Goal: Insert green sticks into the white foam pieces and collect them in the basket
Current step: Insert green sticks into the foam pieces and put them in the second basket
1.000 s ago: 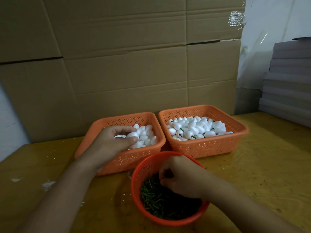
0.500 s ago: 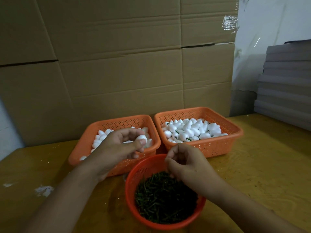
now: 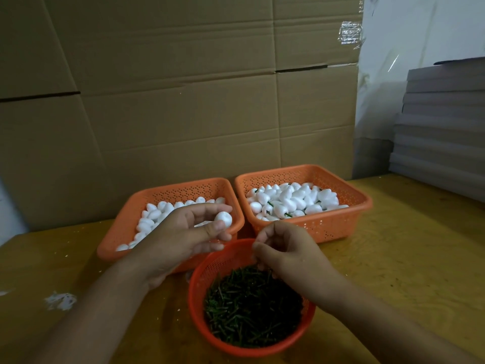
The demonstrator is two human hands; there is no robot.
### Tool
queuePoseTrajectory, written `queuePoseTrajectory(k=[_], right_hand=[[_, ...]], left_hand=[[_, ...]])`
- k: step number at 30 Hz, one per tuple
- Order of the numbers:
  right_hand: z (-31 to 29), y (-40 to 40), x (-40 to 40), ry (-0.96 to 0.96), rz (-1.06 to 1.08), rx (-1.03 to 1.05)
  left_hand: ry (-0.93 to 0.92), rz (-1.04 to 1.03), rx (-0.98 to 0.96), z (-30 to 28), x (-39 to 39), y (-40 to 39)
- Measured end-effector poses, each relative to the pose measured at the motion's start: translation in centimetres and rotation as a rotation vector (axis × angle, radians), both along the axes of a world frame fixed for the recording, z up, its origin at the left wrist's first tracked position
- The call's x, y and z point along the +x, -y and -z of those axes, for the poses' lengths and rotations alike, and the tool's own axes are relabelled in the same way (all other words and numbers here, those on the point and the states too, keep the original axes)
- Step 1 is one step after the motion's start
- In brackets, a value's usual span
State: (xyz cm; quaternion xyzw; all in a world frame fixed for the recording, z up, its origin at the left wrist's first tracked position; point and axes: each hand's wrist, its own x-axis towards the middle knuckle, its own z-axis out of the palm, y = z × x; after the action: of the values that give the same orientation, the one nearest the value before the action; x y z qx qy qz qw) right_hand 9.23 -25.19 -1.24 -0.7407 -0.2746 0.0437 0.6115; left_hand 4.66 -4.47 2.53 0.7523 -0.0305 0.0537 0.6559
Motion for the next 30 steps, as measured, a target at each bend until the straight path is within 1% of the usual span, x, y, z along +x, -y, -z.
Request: queuePoseTrajectory(k=[4,8,14,23,30], right_hand=[[0.5,0.1,-0.4,0.170,0.059,-0.070],[0.5,0.2,-0.7,0.229,0.055,-0.081],[0.3,0.4,-0.6,0.251,0.084,-0.089],[0.6,0.2,-0.3,0.214,0.077,-0.092],[0.6,0.2,-0.3,0.207,0.085,-0.110]], left_hand=[[0.025,0.011,0.062,-0.2,-0.3,0.4],[0.026,0.057,0.047,0.0,-0.4,0.8],[0.051,0.124,0.087,-0.2,-0.5,1.1],[0.054,0.080,0.086,-0.2,-0.6,1.3],[0.058,0.054,0.125,-0.4,-0.8,1.4]])
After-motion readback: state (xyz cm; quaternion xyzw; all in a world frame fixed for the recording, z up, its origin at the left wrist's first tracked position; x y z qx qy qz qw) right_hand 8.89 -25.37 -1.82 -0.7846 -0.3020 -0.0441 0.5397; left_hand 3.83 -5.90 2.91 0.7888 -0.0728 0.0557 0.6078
